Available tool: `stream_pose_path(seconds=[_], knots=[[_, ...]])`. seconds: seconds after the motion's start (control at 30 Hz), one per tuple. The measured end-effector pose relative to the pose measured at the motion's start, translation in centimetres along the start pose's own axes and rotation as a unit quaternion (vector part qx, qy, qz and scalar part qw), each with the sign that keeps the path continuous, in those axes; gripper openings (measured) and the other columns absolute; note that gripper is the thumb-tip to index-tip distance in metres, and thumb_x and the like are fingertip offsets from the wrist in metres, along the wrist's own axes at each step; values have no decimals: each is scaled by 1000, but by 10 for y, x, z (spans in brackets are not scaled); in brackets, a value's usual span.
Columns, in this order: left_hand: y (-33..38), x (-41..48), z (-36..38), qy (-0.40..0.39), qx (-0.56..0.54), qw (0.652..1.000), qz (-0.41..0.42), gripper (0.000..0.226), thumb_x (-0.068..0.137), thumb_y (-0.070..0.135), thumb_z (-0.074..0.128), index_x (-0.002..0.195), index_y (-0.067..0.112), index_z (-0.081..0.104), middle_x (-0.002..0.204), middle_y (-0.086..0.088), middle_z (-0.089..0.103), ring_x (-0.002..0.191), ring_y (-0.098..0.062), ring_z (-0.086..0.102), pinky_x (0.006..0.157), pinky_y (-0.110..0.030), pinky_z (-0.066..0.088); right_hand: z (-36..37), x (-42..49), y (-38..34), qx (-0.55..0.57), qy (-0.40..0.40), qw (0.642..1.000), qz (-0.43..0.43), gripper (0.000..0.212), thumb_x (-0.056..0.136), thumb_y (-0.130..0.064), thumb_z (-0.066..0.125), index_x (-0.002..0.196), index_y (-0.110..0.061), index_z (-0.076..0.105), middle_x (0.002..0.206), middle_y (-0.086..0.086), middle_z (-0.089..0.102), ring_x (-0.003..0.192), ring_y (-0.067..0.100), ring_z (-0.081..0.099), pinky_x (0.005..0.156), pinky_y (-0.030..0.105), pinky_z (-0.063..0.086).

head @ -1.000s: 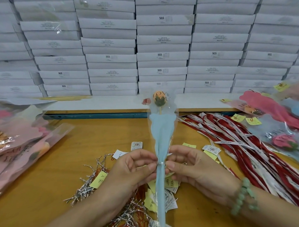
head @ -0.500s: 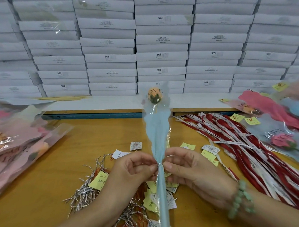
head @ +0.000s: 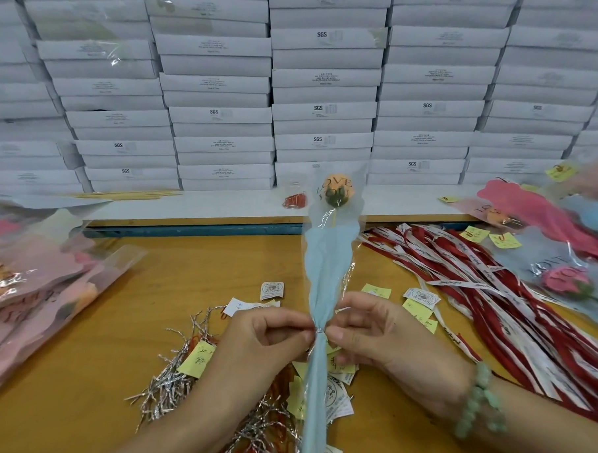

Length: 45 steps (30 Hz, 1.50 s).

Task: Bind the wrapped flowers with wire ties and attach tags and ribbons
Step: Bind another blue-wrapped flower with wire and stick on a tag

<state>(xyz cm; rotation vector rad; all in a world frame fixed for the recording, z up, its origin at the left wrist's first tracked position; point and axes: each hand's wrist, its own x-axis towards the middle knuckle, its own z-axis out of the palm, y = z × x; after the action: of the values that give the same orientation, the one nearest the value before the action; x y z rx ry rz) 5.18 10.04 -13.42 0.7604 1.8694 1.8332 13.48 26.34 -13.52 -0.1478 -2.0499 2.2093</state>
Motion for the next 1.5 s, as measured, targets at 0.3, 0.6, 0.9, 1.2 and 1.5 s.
stream_pose_path(seconds=[0.3, 0.6, 0.9, 1.2, 1.5], knots=[[3, -6, 5, -9, -34, 999, -29, 42, 52, 38, 88, 83, 12, 78, 82, -9, 76, 72, -14, 71, 63, -17, 53, 2, -2, -2, -53, 18, 997, -44, 14, 83, -5, 70, 88, -18, 71, 85, 7, 73, 77, 16, 69, 67, 24, 56], [2, -8, 8, -13, -104, 992, -69, 33, 59, 28, 76, 87, 10, 80, 87, -18, 75, 77, -17, 71, 73, -26, 60, 3, -1, -1, -88, 34, 994, -53, 23, 77, -14, 74, 95, -2, 68, 89, 7, 73, 79, 17, 67, 66, 23, 55], [1, -9, 12, 0, -134, 988, -76, 36, 52, 33, 78, 84, 15, 81, 86, -9, 76, 72, -15, 69, 77, -31, 61, 1, -1, 0, -7, 50, 999, -16, 22, 68, -17, 75, 87, -8, 70, 76, 10, 72, 67, 14, 67, 53, 23, 56], [1, -9, 12, 33, -159, 983, -80, 25, 56, 15, 77, 81, 11, 79, 81, -14, 74, 67, -17, 70, 58, -23, 57, 2, 3, -2, 156, 21, 980, 124, 31, 71, -11, 71, 101, -4, 64, 77, 9, 69, 61, 11, 65, 46, 20, 50], [1, -7, 8, 40, -189, 978, -83, 27, 51, 17, 79, 76, 10, 79, 80, -15, 74, 64, -17, 70, 56, -24, 57, 1, -1, -6, -22, 46, 999, -13, 23, 76, -21, 72, 90, -3, 69, 78, 10, 73, 69, 11, 67, 54, 19, 50]])
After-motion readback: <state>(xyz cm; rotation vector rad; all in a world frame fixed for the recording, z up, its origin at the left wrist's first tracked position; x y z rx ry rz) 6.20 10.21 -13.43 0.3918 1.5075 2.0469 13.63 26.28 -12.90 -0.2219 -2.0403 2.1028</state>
